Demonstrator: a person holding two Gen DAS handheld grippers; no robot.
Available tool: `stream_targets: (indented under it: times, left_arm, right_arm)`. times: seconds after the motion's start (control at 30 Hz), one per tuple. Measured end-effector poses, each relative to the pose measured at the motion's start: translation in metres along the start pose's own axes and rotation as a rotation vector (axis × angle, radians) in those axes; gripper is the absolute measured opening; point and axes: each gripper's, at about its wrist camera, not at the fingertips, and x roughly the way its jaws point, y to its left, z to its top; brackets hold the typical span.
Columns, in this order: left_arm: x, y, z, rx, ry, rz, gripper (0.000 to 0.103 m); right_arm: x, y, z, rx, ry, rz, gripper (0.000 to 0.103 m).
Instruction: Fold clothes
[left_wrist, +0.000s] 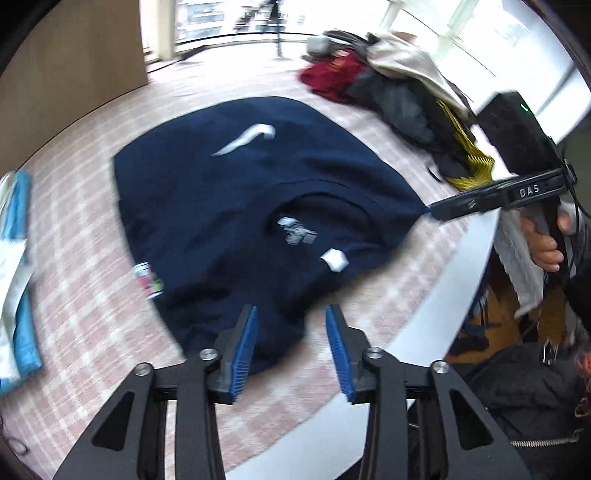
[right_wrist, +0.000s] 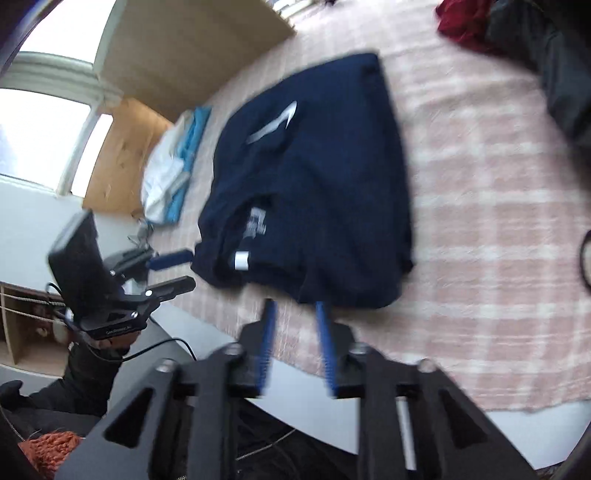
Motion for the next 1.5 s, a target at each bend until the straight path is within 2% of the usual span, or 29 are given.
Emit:
stream_targets:
  times: [0.1, 0.27, 0.37, 0.4, 0.43, 0.47, 0.7, 0.83, 0.97, 1.1, 1.17, 1.2, 1.23, 1.3, 1.37, 1.43, 1.5]
  left_arm:
    - [0.019, -0.005, 0.0, 0.001, 0.048, 0.048, 0.039]
    - [0.031, -0.01, 0.001, 0.025, 0.059, 0.062, 0.039]
    - [0.039, -0.009, 0.002, 0.031, 0.08, 0.071, 0.038]
    - [0.041, -0.008, 0.003, 0.028, 0.082, 0.065, 0.038]
    - [0.041, -0.006, 0.004, 0.021, 0.084, 0.052, 0.038]
    - [0.042, -0.003, 0.005, 0.014, 0.086, 0.039, 0.038]
    - [0.041, -0.006, 0.009, 0.025, 0.098, 0.038, 0.038]
    - [0.031, -0.016, 0.011, 0.047, 0.077, 0.06, 0.039]
    - [0.006, -0.009, 0.018, -0.006, 0.023, 0.021, 0.039]
    - [-0.035, 0.04, 0.034, -0.129, -0.048, -0.004, 0.039]
    - [-0.042, 0.061, 0.045, -0.18, -0.065, 0.04, 0.039]
    - [-0.043, 0.073, 0.049, -0.197, -0.061, 0.034, 0.04]
    - [-0.044, 0.087, 0.051, -0.215, -0.057, 0.043, 0.04]
    - [-0.042, 0.11, 0.057, -0.247, -0.043, 0.062, 0.04]
    - [-0.03, 0.125, 0.067, -0.274, -0.037, 0.029, 0.04]
    - [-0.018, 0.14, 0.079, -0.313, -0.034, -0.029, 0.039]
    - [-0.003, 0.142, 0.096, -0.302, -0.03, -0.017, 0.039]
  right_arm:
    - [0.015, -0.007, -0.003, 0.05, 0.006, -0.002, 0.04]
    - [0.038, -0.018, -0.007, 0.129, 0.016, -0.004, 0.04]
    - [0.03, -0.021, -0.006, 0.135, 0.011, 0.017, 0.04]
    - [0.028, -0.022, -0.006, 0.136, 0.01, 0.025, 0.033]
    - [0.025, -0.023, -0.006, 0.138, 0.008, 0.032, 0.01]
    - [0.023, -0.025, -0.005, 0.14, 0.007, 0.039, 0.007]
    - [0.007, -0.032, -0.003, 0.154, 0.003, 0.084, 0.007]
    - [0.025, -0.023, -0.01, 0.129, 0.082, 0.04, 0.013]
    - [0.022, -0.002, -0.013, 0.048, 0.123, 0.08, 0.013]
    - [-0.018, 0.02, 0.019, -0.013, 0.038, 0.131, 0.013]
    - [-0.042, 0.027, 0.042, -0.062, -0.027, 0.096, 0.019]
    - [-0.051, 0.03, 0.053, -0.088, -0.057, 0.06, 0.03]
    - [-0.054, 0.032, 0.064, -0.111, -0.081, 0.007, 0.033]
    - [-0.056, 0.032, 0.084, -0.143, -0.113, -0.043, 0.033]
    - [-0.052, 0.024, 0.106, -0.148, -0.128, -0.057, 0.033]
    - [-0.04, 0.013, 0.123, -0.119, -0.107, -0.057, 0.033]
    - [-0.027, 0.001, 0.14, -0.09, -0.087, -0.058, 0.033]
